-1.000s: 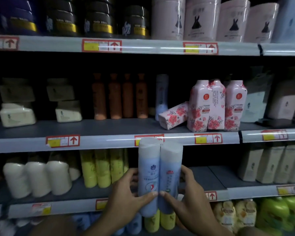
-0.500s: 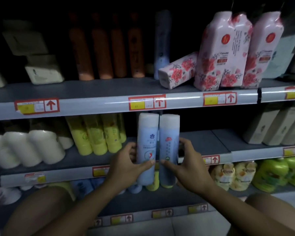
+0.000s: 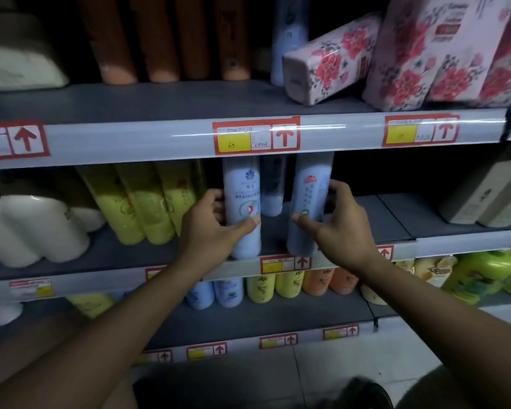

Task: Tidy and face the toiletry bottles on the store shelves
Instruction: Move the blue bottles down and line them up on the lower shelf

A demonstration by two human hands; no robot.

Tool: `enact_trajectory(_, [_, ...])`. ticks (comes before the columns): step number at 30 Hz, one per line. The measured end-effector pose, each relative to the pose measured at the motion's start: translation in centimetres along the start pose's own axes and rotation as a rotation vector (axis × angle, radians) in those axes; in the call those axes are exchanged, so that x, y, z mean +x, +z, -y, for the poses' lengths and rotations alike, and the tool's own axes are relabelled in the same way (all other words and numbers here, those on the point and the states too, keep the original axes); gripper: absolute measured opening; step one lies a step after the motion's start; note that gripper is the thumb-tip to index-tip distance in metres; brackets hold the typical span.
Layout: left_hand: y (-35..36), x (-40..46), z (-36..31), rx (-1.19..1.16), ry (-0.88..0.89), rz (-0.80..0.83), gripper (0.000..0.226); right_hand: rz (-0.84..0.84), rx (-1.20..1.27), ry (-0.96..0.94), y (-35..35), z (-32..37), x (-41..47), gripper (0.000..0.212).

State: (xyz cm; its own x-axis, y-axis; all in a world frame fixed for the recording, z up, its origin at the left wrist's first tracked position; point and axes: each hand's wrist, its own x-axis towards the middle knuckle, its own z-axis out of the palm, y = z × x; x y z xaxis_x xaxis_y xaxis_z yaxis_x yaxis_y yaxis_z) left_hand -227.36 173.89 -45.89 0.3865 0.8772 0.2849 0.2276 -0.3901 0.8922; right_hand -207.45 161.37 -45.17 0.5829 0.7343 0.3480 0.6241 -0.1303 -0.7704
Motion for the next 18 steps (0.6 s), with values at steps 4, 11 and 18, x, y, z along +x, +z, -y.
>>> enact_trajectory(4, [0.4, 1.7, 0.4, 0.007, -0.003, -0.036, 0.044, -0.036, -0.063, 0.052, 0.3, -1.1, 2.7, 0.058])
enact_trajectory(11, [1.3, 3.5, 2.6, 0.081, -0.004, -0.103, 0.048, -0.14, -0.203, 0.076, 1.6, -3.8, 6.0, 0.062])
enact_trajectory(18, [2.6, 3.8, 4.2, 0.124, -0.051, -0.176, 0.053, -0.19, -0.226, 0.119, 3.7, -5.3, 7.7, 0.063])
